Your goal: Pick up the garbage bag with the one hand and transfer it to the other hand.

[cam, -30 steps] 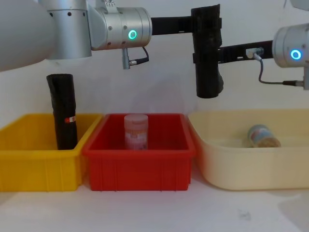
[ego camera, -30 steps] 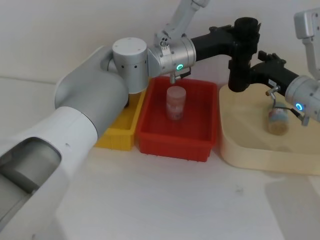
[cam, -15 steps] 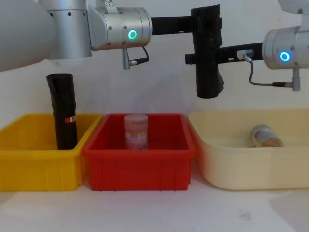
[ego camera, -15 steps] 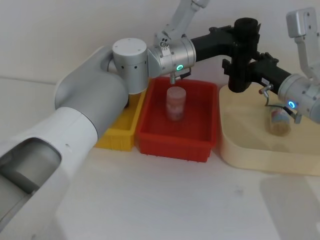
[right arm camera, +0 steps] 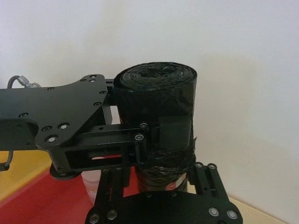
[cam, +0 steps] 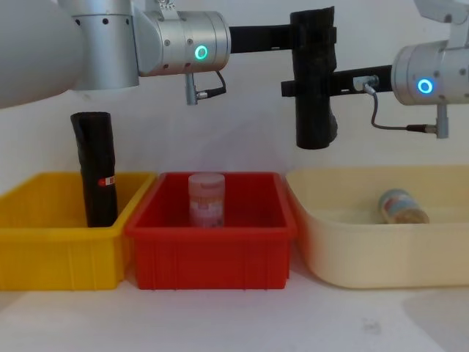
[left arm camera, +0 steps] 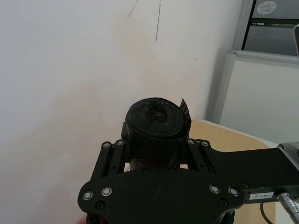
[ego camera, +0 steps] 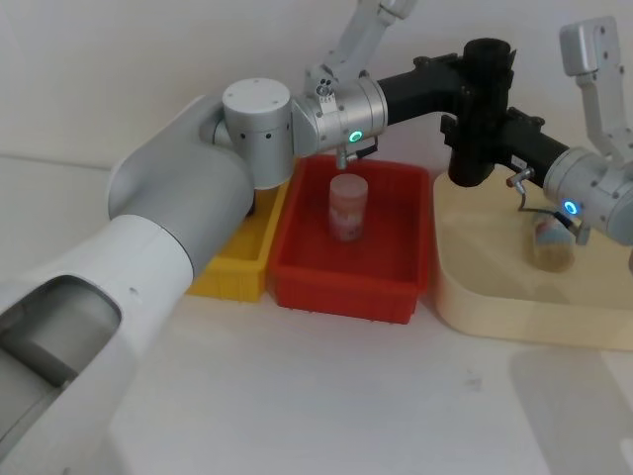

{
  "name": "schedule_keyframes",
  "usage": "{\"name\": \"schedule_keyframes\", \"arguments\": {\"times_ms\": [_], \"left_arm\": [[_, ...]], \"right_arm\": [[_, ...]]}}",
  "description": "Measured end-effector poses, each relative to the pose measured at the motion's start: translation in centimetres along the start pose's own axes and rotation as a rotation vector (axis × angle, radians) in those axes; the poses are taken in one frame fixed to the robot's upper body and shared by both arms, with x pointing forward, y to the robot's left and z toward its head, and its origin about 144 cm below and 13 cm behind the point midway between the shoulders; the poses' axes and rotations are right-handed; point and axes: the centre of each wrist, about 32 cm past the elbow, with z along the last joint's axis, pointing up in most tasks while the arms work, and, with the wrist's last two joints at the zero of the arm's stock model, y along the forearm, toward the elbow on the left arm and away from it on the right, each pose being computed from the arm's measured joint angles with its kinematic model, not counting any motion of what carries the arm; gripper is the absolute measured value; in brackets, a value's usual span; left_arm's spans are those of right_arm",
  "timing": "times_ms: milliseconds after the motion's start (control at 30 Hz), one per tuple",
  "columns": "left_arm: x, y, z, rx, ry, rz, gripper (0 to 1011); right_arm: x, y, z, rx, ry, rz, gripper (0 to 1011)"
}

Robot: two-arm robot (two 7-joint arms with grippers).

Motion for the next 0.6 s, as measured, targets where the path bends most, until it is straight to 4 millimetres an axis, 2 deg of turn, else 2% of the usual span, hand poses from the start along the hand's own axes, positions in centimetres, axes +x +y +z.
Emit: {"name": "schedule_keyframes", "arguments": {"times_ms": [200, 600], "left_arm": [[0.0, 0.0, 0.0, 0.0, 0.0, 0.0, 519], [0.0, 0.0, 0.0, 0.0, 0.0, 0.0, 519]], "right_arm": [[-0.01, 0.09, 0.02, 0.001, 0.0, 0.002, 531], [-0.03, 0.16, 0.01, 0.002, 0.001, 0.004, 521]]}}
